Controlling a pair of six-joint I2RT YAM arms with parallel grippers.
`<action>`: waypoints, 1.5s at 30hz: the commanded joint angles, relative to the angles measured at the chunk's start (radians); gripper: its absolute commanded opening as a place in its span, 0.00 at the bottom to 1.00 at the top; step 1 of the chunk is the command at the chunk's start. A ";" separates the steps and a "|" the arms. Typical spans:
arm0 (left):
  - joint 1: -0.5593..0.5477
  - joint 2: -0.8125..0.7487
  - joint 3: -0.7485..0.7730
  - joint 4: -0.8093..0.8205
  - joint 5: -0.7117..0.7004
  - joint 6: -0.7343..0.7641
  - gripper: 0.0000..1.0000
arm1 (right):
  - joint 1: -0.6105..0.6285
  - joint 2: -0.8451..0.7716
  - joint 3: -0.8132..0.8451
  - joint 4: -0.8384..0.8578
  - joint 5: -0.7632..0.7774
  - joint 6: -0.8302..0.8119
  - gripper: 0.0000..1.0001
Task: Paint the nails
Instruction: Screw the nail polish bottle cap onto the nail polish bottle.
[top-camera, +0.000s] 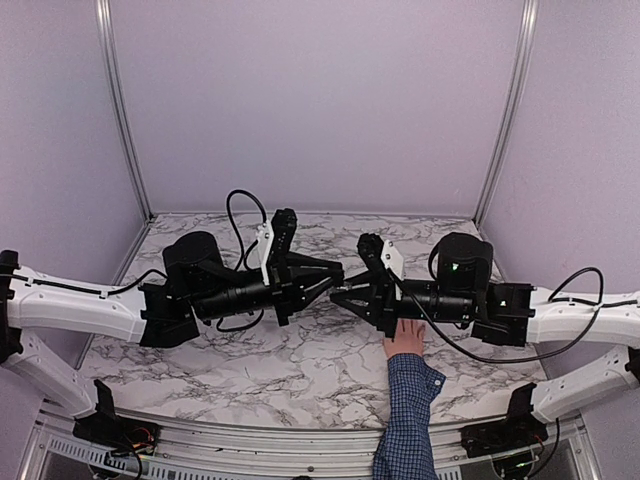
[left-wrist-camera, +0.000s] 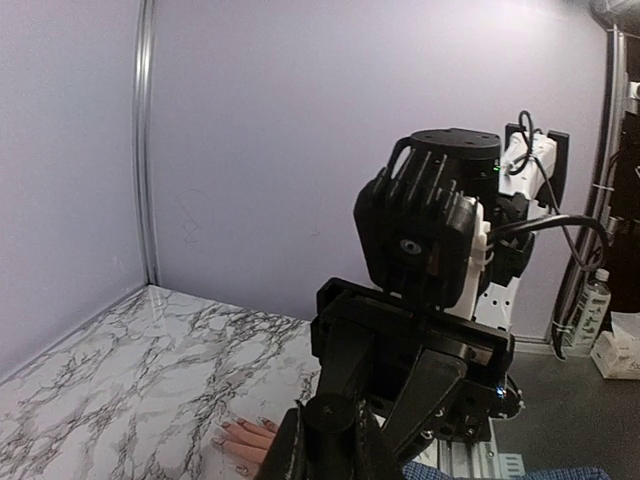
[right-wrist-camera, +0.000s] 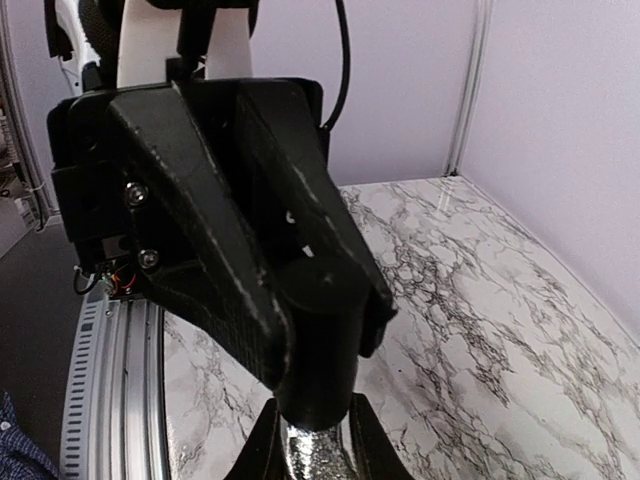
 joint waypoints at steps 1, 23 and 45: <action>-0.009 0.010 -0.001 0.014 0.285 -0.018 0.00 | 0.033 0.006 0.073 -0.003 -0.388 -0.131 0.00; 0.048 0.053 0.036 0.002 0.708 -0.074 0.00 | 0.033 0.030 0.142 -0.111 -0.659 -0.205 0.00; 0.129 -0.188 -0.106 -0.005 0.097 -0.069 0.52 | 0.008 0.064 0.091 -0.031 -0.084 -0.028 0.00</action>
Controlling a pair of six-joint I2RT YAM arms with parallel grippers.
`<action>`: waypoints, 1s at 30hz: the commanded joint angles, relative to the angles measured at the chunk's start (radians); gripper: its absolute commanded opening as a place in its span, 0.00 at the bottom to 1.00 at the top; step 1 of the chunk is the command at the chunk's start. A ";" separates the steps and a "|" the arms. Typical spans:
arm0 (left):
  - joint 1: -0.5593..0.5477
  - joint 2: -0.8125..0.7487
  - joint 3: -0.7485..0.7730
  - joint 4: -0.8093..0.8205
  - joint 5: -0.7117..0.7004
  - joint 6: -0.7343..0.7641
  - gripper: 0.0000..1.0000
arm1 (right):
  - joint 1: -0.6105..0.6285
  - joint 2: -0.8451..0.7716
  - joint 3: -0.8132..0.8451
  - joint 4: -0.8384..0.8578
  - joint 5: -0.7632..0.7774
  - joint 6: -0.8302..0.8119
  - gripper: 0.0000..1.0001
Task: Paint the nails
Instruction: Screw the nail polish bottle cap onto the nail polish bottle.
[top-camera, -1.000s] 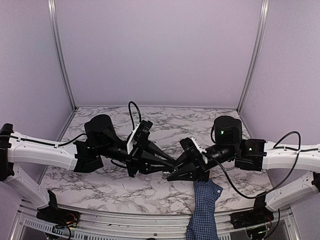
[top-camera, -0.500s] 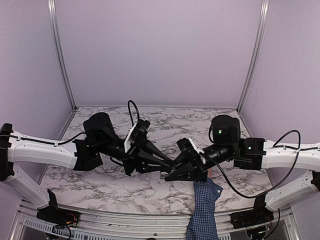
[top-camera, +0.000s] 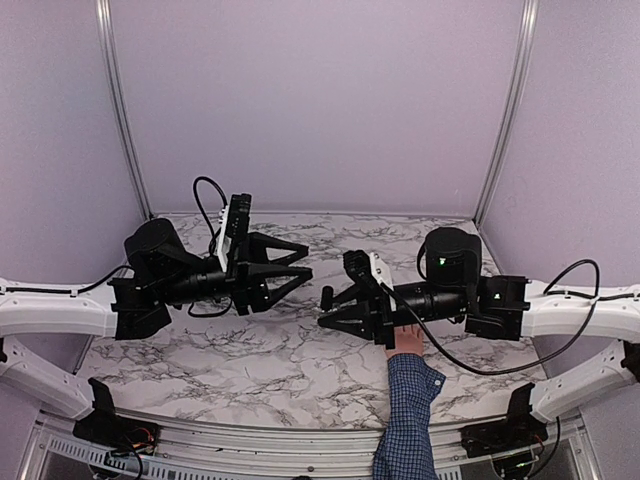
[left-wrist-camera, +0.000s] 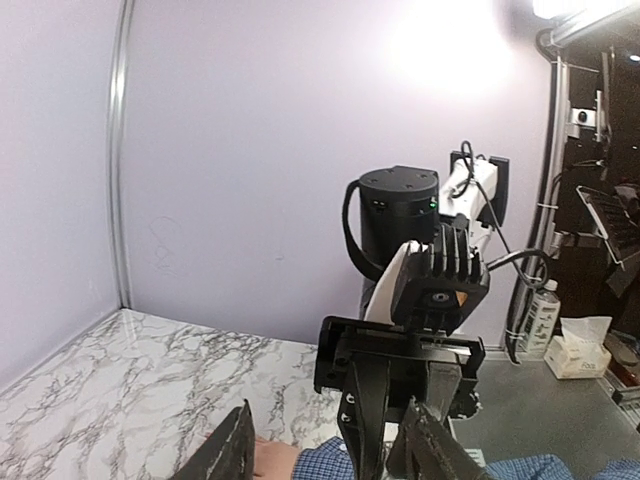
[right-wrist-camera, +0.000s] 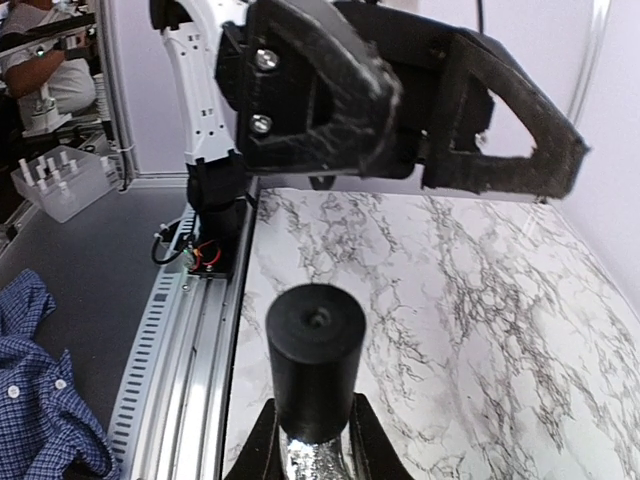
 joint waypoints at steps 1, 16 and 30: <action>-0.002 -0.027 -0.025 -0.008 -0.175 -0.014 0.52 | -0.004 0.017 0.011 0.063 0.209 0.056 0.00; -0.031 0.066 0.028 -0.009 -0.389 -0.082 0.49 | -0.007 0.063 -0.009 0.113 0.540 0.153 0.00; -0.117 0.215 0.165 -0.060 -0.629 -0.059 0.38 | -0.006 0.118 0.018 0.100 0.586 0.203 0.00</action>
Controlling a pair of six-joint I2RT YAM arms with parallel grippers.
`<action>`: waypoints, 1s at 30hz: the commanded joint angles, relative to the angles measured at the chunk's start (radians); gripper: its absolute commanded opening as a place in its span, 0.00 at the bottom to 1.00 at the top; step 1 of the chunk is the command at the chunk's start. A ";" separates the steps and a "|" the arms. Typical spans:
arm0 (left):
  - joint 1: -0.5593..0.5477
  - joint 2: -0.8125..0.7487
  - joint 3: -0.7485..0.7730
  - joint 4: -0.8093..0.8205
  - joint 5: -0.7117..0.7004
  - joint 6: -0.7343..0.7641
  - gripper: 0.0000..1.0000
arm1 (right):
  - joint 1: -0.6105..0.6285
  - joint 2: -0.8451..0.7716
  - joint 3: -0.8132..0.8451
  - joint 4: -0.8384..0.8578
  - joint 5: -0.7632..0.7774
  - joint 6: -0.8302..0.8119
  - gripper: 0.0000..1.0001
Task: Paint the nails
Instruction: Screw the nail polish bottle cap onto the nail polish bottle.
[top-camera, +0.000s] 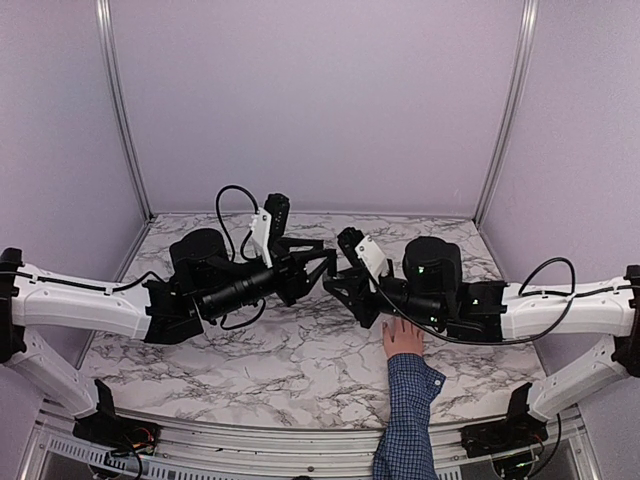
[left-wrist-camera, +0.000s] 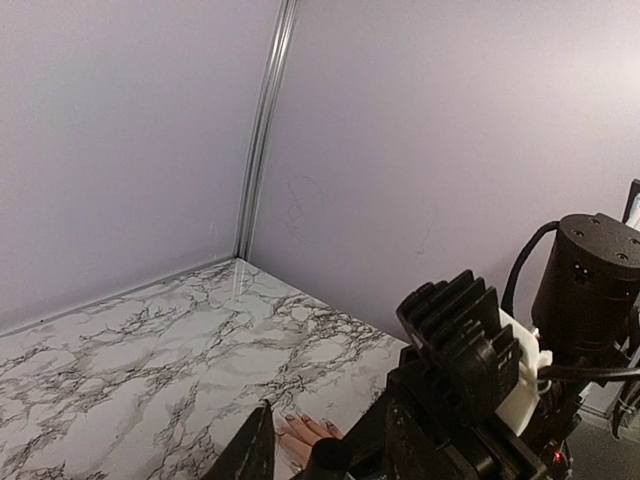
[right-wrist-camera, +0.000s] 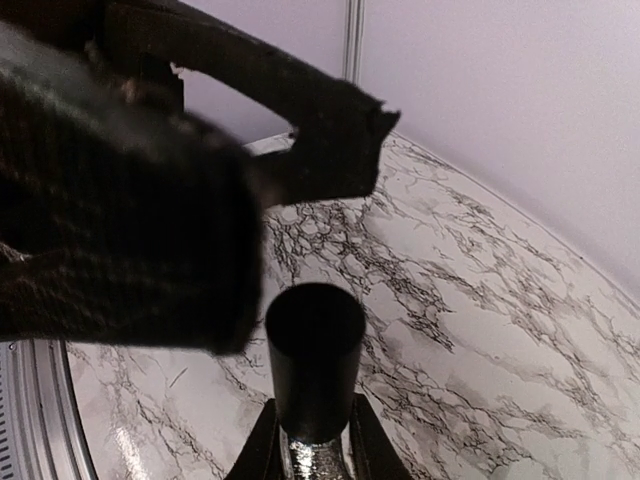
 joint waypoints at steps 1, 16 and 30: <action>-0.013 0.046 0.067 -0.031 -0.122 0.002 0.37 | -0.003 0.017 0.038 0.012 0.027 0.028 0.00; -0.025 0.096 0.128 -0.169 -0.179 0.022 0.31 | -0.004 0.003 0.049 0.001 0.056 0.018 0.00; -0.025 0.086 0.124 -0.186 -0.142 0.036 0.41 | -0.003 0.002 0.056 -0.011 0.056 0.003 0.00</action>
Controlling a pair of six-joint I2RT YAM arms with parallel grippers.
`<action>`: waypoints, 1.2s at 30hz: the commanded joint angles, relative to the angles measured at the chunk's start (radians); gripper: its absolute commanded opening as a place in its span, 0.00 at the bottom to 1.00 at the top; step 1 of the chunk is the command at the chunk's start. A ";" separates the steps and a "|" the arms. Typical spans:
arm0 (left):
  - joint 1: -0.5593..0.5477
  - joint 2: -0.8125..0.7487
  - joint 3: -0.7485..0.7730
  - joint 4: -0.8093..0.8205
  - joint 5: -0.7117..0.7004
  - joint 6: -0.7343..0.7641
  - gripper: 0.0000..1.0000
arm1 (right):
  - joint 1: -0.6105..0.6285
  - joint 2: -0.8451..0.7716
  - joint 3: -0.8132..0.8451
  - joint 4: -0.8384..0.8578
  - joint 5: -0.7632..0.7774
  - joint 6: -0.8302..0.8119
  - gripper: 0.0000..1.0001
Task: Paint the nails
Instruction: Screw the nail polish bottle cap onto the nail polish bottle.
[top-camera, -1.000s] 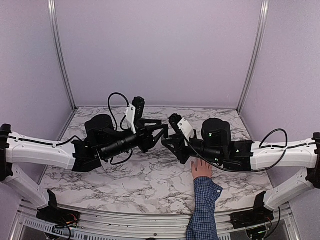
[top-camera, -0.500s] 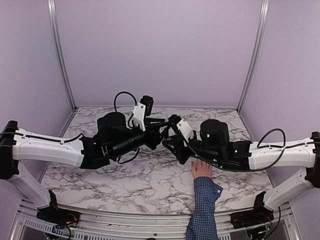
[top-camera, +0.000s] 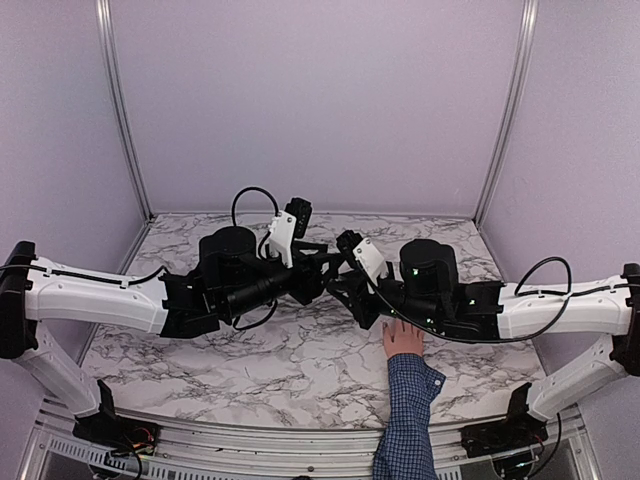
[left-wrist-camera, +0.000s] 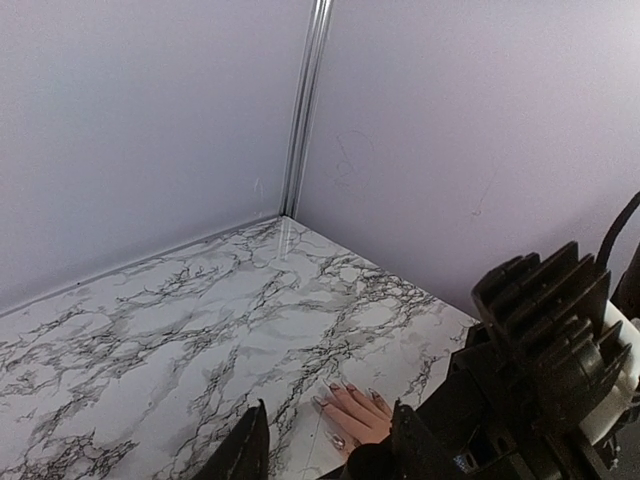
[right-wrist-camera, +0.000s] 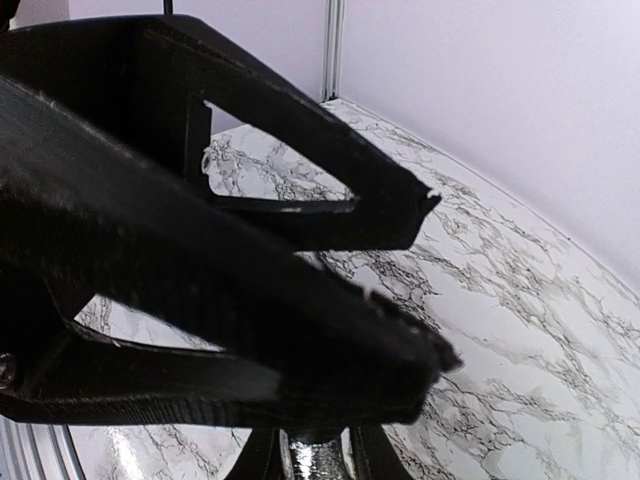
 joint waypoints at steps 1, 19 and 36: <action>-0.004 -0.002 0.013 -0.020 -0.005 0.020 0.39 | -0.003 -0.017 0.055 0.017 0.008 -0.008 0.00; 0.009 -0.052 -0.038 -0.033 0.096 0.038 0.00 | -0.016 -0.113 0.030 0.043 -0.130 -0.096 0.00; 0.044 -0.088 -0.069 -0.040 0.725 0.139 0.00 | -0.023 -0.244 0.010 0.031 -0.615 -0.234 0.00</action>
